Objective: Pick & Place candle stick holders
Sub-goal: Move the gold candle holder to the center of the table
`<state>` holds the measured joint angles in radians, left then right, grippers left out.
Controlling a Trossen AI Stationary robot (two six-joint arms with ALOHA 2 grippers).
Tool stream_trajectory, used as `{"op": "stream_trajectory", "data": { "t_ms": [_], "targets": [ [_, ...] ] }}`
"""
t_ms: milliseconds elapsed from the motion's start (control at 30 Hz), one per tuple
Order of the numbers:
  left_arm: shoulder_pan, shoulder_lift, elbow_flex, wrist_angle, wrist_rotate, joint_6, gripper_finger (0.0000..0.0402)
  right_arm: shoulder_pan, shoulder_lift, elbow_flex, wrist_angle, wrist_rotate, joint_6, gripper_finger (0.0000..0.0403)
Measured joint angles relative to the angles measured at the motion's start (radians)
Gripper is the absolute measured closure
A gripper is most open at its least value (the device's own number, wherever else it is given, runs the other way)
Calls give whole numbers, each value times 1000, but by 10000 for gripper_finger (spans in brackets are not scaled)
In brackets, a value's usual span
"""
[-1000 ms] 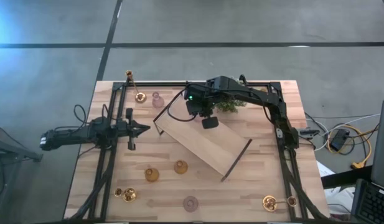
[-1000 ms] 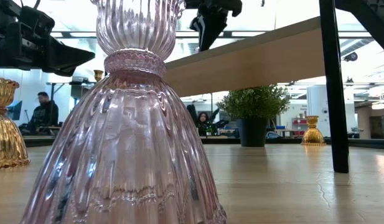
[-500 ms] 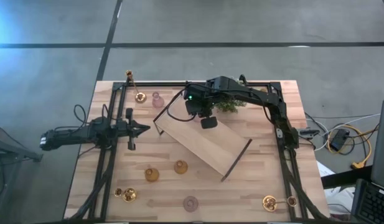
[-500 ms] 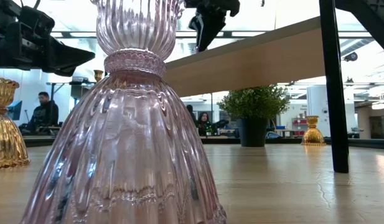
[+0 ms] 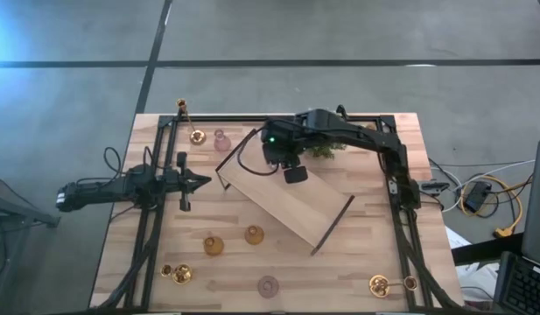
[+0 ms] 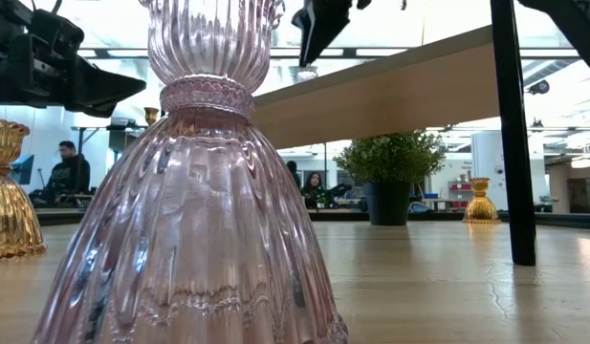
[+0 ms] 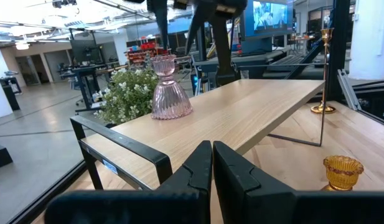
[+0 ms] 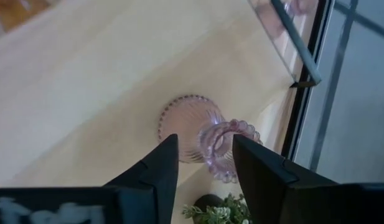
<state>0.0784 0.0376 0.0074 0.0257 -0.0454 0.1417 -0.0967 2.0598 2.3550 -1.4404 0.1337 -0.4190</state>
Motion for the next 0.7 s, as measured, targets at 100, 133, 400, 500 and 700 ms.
{"op": "stream_trajectory", "data": {
  "t_ms": [100, 133, 400, 500, 700],
  "targets": [
    [0, 0, 0, 0, 0, 0, 383, 23, -37, 1, 9, 5, 1, 250],
    [0, 0, 0, 0, 0, 0, 383, 32, -52, 1, 9, 21, 6, 250],
    [0, 0, 0, 0, 0, 0, 383, 133, -177, 1, -17, 102, 206, 261],
    [0, 0, 0, 0, 0, 0, 383, 196, -211, 1, -72, 101, 289, 269],
    [0, 0, 0, 0, 0, 0, 383, 349, -256, -17, -131, 64, 516, 288]
  ]
}}
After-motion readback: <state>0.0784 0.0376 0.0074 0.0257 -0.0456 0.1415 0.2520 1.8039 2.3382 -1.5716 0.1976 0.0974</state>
